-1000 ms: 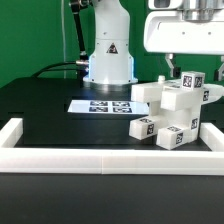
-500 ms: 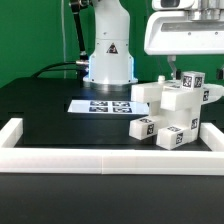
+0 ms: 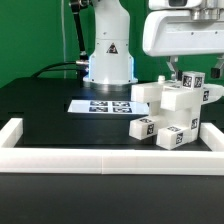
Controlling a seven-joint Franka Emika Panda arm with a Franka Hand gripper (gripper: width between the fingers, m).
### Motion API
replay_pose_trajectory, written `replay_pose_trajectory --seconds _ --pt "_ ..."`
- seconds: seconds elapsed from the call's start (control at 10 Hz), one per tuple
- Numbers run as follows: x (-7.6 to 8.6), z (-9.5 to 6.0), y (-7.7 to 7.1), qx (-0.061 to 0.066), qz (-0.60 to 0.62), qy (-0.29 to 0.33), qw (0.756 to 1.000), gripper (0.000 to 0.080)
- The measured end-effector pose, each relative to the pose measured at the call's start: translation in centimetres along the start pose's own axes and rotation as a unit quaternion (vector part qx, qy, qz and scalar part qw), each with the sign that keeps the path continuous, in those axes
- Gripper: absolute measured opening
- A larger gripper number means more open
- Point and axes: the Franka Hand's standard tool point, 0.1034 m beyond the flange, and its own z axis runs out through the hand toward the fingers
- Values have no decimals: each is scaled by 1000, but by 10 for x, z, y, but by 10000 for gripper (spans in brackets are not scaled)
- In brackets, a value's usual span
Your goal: Assemble chair
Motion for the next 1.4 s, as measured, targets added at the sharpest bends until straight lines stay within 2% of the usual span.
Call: replay_pose_trajectory --seconds 0.1,0.3,0.7,1.1,1.4 --pt "0 0 0 0 1 0 1000 637" --pt "0 0 0 0 2 0 1000 283" --pt "0 0 0 0 17 0 1000 285" --pt "0 0 0 1 160 0 987 287" --pt "0 0 0 1 294 0 956 287"
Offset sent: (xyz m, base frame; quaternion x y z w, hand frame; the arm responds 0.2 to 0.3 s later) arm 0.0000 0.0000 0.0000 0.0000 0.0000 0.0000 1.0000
